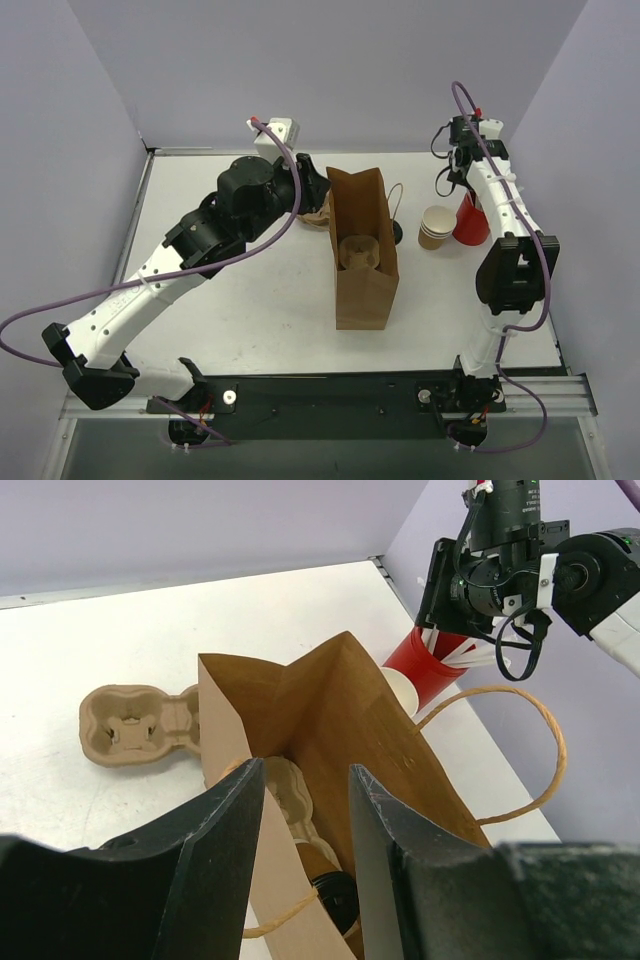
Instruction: Pack the takeout coffee
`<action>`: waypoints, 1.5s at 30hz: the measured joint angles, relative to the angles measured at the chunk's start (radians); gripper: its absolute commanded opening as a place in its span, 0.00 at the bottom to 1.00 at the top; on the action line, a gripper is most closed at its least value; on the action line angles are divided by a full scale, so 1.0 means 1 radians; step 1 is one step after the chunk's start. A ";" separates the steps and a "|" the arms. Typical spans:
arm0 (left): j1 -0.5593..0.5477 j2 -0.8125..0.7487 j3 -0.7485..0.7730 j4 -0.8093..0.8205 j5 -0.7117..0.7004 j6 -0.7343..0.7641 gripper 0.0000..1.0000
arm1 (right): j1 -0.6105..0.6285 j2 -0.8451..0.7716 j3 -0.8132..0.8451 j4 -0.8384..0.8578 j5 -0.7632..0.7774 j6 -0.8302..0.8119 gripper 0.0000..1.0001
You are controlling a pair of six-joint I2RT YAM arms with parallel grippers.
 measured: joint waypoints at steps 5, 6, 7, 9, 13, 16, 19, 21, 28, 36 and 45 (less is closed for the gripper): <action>0.008 -0.008 -0.006 0.000 0.003 0.000 0.49 | 0.009 0.015 0.000 0.000 0.014 -0.019 0.19; 0.010 -0.010 -0.007 0.001 0.004 0.000 0.49 | 0.010 0.015 0.000 0.000 0.019 -0.025 0.08; 0.012 -0.013 -0.010 0.000 0.006 0.000 0.49 | 0.010 0.015 0.000 0.001 0.025 -0.027 0.02; 0.013 -0.017 -0.013 0.001 0.007 0.000 0.49 | 0.017 0.015 0.000 0.000 0.039 -0.035 0.00; 0.017 -0.020 -0.018 0.000 0.016 0.000 0.49 | 0.024 0.015 0.008 -0.008 0.065 -0.047 0.00; 0.025 -0.023 -0.028 0.000 0.026 0.000 0.49 | 0.031 0.010 0.016 -0.016 0.085 -0.051 0.00; 0.034 -0.026 -0.039 -0.002 0.037 -0.002 0.49 | 0.041 -0.011 0.018 -0.033 0.105 -0.055 0.00; 0.040 -0.029 -0.049 -0.002 0.043 -0.003 0.49 | 0.043 -0.042 0.018 -0.051 0.113 -0.057 0.00; 0.069 -0.036 -0.062 -0.005 0.065 -0.004 0.49 | 0.050 -0.180 0.121 -0.124 0.098 -0.043 0.00; 0.106 -0.039 -0.066 -0.011 0.075 -0.004 0.49 | 0.091 -0.425 0.209 -0.133 0.025 0.014 0.00; 0.145 -0.040 -0.066 -0.014 0.080 -0.005 0.49 | 0.167 -0.678 0.217 0.017 -0.175 0.109 0.00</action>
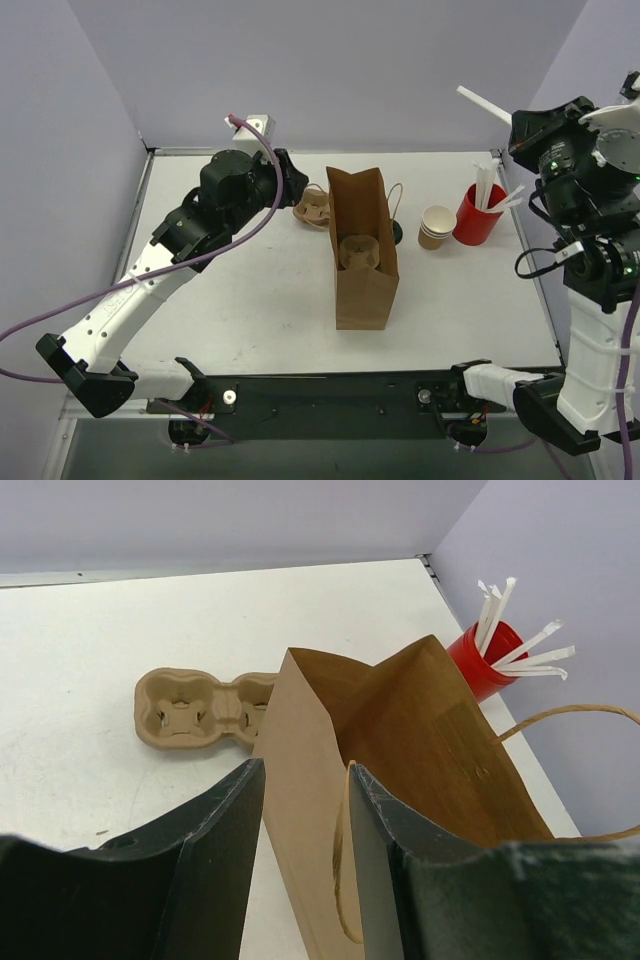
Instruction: Pack the takeout coffee
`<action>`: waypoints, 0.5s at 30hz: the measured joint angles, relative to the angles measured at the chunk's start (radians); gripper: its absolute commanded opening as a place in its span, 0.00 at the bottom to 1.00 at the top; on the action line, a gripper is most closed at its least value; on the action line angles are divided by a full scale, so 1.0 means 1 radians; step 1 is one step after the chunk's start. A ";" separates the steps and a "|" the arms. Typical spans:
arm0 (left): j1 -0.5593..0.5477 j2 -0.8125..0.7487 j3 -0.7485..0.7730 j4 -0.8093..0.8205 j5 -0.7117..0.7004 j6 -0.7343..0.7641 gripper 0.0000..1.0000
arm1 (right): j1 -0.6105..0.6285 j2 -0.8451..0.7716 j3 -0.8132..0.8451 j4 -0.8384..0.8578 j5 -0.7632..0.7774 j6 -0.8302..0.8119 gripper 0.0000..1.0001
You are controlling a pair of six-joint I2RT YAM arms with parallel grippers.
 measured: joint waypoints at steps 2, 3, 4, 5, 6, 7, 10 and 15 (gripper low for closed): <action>0.006 0.000 0.000 -0.004 0.001 0.000 0.49 | 0.006 -0.017 0.024 0.018 -0.081 0.034 0.00; 0.010 0.000 0.000 -0.006 0.001 0.000 0.49 | 0.011 -0.018 0.034 0.028 -0.127 0.053 0.00; 0.012 0.000 0.000 -0.006 0.001 0.000 0.49 | 0.015 -0.016 0.040 0.035 -0.178 0.071 0.00; 0.015 0.000 0.000 -0.008 0.001 0.000 0.49 | 0.019 -0.013 0.042 0.037 -0.215 0.085 0.00; 0.019 0.000 0.000 -0.010 0.000 0.000 0.49 | 0.024 -0.006 0.043 0.036 -0.270 0.103 0.00; 0.021 0.000 0.000 -0.012 0.000 0.000 0.49 | 0.029 0.003 0.043 0.034 -0.319 0.115 0.00; 0.030 0.000 0.000 -0.019 -0.002 0.000 0.49 | 0.051 0.031 0.043 0.009 -0.431 0.134 0.00; 0.043 -0.002 0.000 -0.035 -0.011 0.000 0.49 | 0.084 0.092 0.041 -0.121 -0.534 0.112 0.00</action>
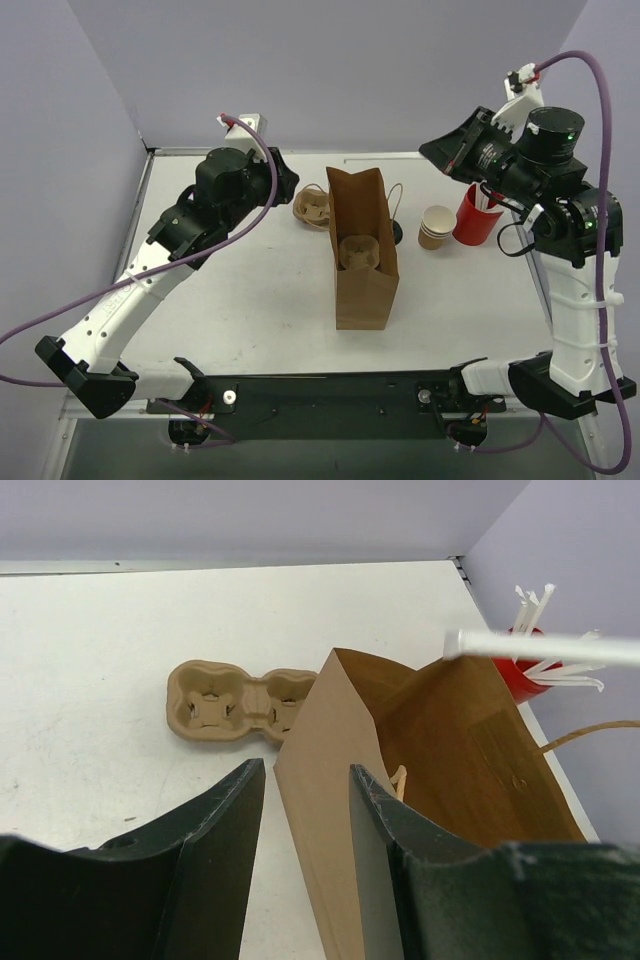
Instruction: Pack the takeout coffee
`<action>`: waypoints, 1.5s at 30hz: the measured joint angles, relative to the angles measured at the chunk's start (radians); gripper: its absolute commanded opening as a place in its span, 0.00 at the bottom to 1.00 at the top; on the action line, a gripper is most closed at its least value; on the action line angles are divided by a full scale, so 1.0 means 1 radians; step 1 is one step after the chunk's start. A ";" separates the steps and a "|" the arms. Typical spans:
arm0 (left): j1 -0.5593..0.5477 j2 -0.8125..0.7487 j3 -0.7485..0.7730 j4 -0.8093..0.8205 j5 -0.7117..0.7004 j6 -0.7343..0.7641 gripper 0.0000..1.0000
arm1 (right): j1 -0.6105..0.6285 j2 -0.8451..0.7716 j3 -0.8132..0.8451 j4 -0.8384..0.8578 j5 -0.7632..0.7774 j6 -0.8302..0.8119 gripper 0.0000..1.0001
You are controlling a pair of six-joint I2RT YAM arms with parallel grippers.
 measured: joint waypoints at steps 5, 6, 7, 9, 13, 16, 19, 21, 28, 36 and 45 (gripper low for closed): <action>0.005 -0.001 0.000 -0.003 -0.005 0.000 0.49 | 0.029 -0.002 -0.013 -0.117 -0.018 -0.054 0.00; 0.005 -0.001 0.000 -0.005 -0.006 -0.001 0.49 | 0.034 -0.004 -0.013 -0.132 -0.018 -0.062 0.00; 0.005 -0.001 0.000 -0.006 -0.007 -0.002 0.49 | 0.040 -0.006 -0.013 -0.149 -0.018 -0.073 0.00; 0.005 -0.001 0.000 -0.010 -0.006 -0.004 0.49 | 0.050 -0.010 -0.013 -0.178 -0.018 -0.097 0.00; 0.005 -0.001 0.000 -0.020 -0.007 -0.016 0.49 | 0.093 -0.008 -0.013 -0.234 -0.008 -0.142 0.00; 0.005 -0.001 -0.001 -0.024 -0.006 -0.024 0.49 | 0.127 -0.006 -0.013 -0.262 0.005 -0.169 0.00; 0.005 -0.001 -0.004 -0.029 -0.006 -0.028 0.49 | 0.156 -0.002 -0.013 -0.275 0.021 -0.190 0.17; 0.005 -0.001 -0.005 -0.036 -0.007 -0.034 0.49 | 0.172 0.002 -0.013 -0.283 0.031 -0.200 0.37; 0.006 0.000 -0.005 -0.063 -0.019 -0.052 0.73 | 0.198 0.021 -0.013 -0.286 0.044 -0.224 0.55; 0.026 0.008 -0.005 -0.129 -0.053 -0.064 0.93 | 0.193 0.022 -0.013 -0.265 0.139 -0.181 0.80; 0.064 0.014 -0.052 -0.239 -0.119 -0.127 0.94 | -0.060 -0.054 -0.203 -0.222 0.206 -0.064 0.89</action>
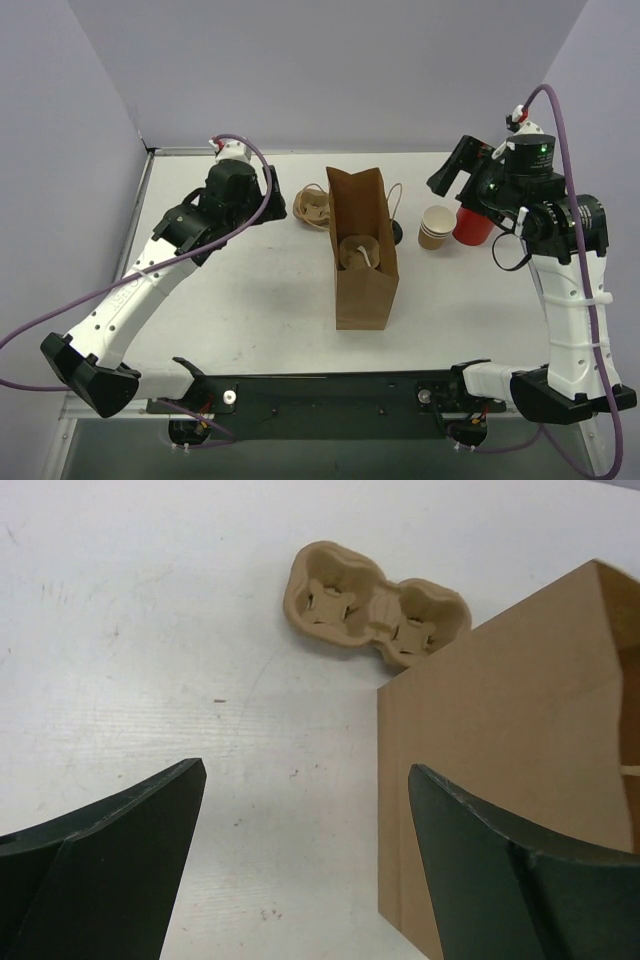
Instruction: Pack the takeout coffee
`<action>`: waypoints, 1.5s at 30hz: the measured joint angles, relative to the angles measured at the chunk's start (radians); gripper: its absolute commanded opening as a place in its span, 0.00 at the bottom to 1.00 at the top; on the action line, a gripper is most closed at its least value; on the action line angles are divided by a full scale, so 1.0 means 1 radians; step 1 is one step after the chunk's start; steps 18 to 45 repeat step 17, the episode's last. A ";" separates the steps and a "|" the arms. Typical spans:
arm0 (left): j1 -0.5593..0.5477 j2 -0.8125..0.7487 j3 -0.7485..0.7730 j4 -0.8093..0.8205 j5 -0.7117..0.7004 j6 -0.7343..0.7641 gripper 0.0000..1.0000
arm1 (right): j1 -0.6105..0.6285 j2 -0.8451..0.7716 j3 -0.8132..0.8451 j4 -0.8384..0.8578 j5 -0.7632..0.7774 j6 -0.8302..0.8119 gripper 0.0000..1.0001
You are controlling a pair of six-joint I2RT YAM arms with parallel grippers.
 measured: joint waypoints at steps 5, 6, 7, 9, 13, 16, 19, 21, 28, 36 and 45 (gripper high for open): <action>0.003 -0.023 -0.073 -0.014 -0.024 -0.021 0.94 | -0.040 -0.024 -0.116 0.027 0.007 0.053 0.89; 0.003 -0.026 -0.080 -0.019 -0.029 -0.023 0.94 | -0.042 -0.025 -0.141 0.034 0.008 0.061 0.89; 0.003 -0.028 -0.083 -0.023 -0.033 -0.023 0.94 | -0.045 -0.027 -0.167 0.045 0.008 0.068 0.89; 0.003 -0.029 -0.086 -0.024 -0.042 -0.024 0.94 | -0.047 -0.029 -0.220 0.060 0.008 0.081 0.89; 0.003 -0.026 -0.087 -0.034 -0.058 -0.034 0.95 | -0.048 -0.029 -0.294 0.082 0.008 0.100 0.90; 0.003 -0.016 -0.087 -0.047 -0.076 -0.047 0.95 | -0.048 -0.031 -0.317 0.100 0.008 0.111 0.89; 0.003 -0.013 -0.087 -0.049 -0.080 -0.048 0.95 | -0.048 -0.031 -0.320 0.106 0.008 0.112 0.90; 0.003 -0.013 -0.087 -0.049 -0.080 -0.048 0.95 | -0.048 -0.031 -0.320 0.106 0.008 0.112 0.90; 0.003 -0.013 -0.087 -0.049 -0.080 -0.048 0.95 | -0.048 -0.031 -0.320 0.106 0.008 0.112 0.90; 0.003 -0.013 -0.087 -0.049 -0.080 -0.048 0.95 | -0.048 -0.031 -0.320 0.106 0.008 0.112 0.90; 0.003 -0.013 -0.087 -0.049 -0.080 -0.048 0.95 | -0.048 -0.031 -0.320 0.106 0.008 0.112 0.90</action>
